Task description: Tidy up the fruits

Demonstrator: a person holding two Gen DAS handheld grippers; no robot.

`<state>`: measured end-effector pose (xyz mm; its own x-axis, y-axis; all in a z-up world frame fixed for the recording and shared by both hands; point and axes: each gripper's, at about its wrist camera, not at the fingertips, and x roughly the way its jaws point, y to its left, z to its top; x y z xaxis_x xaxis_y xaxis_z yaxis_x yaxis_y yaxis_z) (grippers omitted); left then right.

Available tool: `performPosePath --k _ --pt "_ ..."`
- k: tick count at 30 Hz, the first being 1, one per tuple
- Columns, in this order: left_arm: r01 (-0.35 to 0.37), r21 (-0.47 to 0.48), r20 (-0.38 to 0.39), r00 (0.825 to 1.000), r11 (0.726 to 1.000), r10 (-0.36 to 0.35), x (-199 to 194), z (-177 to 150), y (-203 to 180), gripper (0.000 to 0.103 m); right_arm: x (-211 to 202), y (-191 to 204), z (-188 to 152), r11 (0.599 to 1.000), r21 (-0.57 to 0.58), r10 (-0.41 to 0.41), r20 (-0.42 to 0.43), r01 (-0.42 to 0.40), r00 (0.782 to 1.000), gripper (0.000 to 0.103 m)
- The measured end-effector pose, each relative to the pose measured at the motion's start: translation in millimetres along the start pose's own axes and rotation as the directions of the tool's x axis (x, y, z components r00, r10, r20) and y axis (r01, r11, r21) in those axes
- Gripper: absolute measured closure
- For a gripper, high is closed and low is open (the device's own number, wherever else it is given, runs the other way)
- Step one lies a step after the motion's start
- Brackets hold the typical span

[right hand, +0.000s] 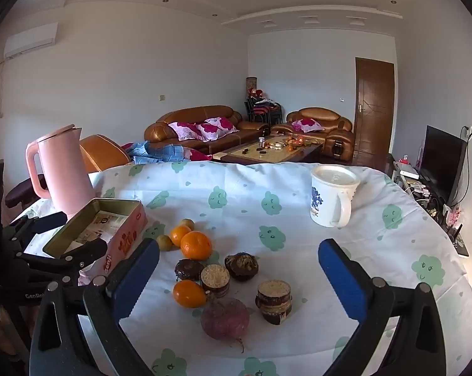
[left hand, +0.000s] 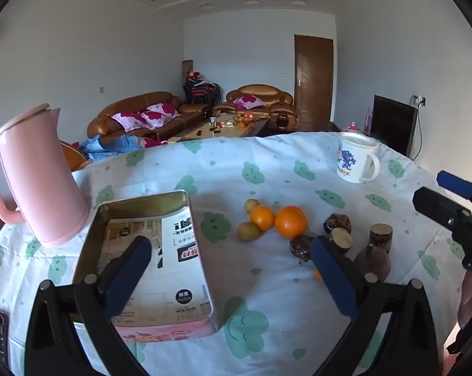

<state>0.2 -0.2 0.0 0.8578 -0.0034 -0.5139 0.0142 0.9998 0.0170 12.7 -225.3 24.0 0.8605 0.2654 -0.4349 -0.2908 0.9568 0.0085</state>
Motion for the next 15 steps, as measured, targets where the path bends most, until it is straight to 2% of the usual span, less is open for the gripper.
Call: performPosePath --k 3,7,15 --pt "-0.011 -0.001 -0.003 1.0 1.0 0.011 0.0 0.5 -1.9 0.0 -0.3 0.5 -1.8 1.0 0.007 0.005 -0.009 -0.005 1.0 0.001" --pt "0.02 -0.035 -0.011 1.0 0.999 -0.02 6.1 -1.8 4.5 0.0 3.3 -1.5 -7.9 1.0 0.025 -0.001 -0.028 0.002 1.0 0.001" --pt "0.024 -0.047 0.009 1.0 0.999 -0.023 3.5 -5.1 9.9 0.0 -0.5 -2.2 -13.3 0.999 0.041 -0.007 -0.015 0.008 1.0 0.001"
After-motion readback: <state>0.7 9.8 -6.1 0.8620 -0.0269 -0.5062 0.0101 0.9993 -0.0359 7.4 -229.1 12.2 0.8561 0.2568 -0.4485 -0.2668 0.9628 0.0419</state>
